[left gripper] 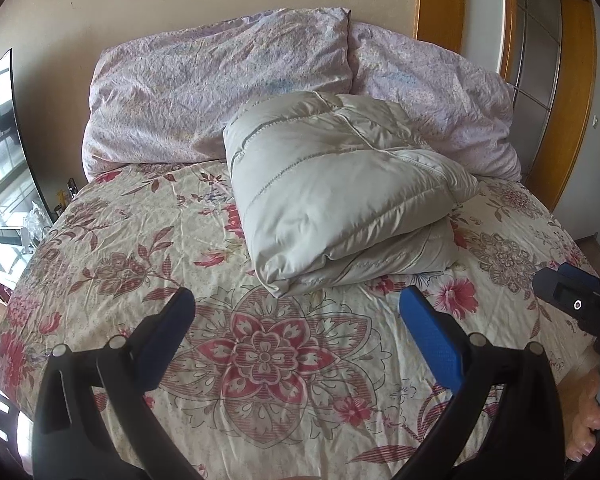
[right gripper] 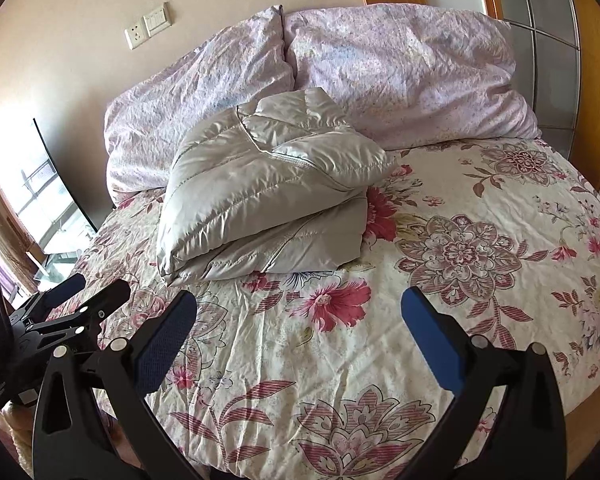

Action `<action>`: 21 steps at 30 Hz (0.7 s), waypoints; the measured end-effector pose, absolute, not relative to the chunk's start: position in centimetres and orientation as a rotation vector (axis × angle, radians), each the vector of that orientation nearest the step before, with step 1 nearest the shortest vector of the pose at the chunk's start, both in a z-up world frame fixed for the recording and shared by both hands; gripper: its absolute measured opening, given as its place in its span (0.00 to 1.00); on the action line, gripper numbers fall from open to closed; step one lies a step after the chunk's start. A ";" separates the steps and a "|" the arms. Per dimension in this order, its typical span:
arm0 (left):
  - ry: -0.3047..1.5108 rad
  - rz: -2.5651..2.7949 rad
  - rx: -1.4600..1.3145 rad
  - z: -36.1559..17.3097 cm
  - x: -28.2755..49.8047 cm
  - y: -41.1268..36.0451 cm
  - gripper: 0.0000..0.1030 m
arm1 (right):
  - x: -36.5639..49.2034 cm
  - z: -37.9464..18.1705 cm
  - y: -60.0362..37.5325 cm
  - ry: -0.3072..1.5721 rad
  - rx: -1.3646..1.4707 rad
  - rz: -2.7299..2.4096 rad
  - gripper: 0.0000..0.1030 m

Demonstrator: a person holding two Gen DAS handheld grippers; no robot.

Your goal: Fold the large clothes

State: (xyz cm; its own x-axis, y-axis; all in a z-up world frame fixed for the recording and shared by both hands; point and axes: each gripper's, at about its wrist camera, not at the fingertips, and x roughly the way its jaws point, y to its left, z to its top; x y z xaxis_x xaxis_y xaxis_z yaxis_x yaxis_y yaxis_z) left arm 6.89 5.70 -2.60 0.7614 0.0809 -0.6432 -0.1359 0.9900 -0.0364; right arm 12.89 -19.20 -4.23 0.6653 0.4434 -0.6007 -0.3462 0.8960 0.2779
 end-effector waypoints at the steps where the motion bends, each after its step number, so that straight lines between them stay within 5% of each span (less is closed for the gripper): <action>1: 0.698 0.116 -0.084 -2.6 6.9 5.7 0.98 | 12.9 -4.2 -19.2 0.717 0.148 0.449 0.99; 21: 0.719 0.094 -0.125 -2.7 7.4 6.4 0.98 | 14.2 -4.5 -19.5 0.762 0.234 0.509 0.99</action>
State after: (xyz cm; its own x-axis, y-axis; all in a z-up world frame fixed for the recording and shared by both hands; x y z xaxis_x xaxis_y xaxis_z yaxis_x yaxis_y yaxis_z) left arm 7.44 6.40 -2.75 0.7488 0.0429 -0.6614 -0.1291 0.9882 -0.0820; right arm 14.19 -19.45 -4.45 0.6104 0.5195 -0.5979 -0.3540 0.8542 0.3808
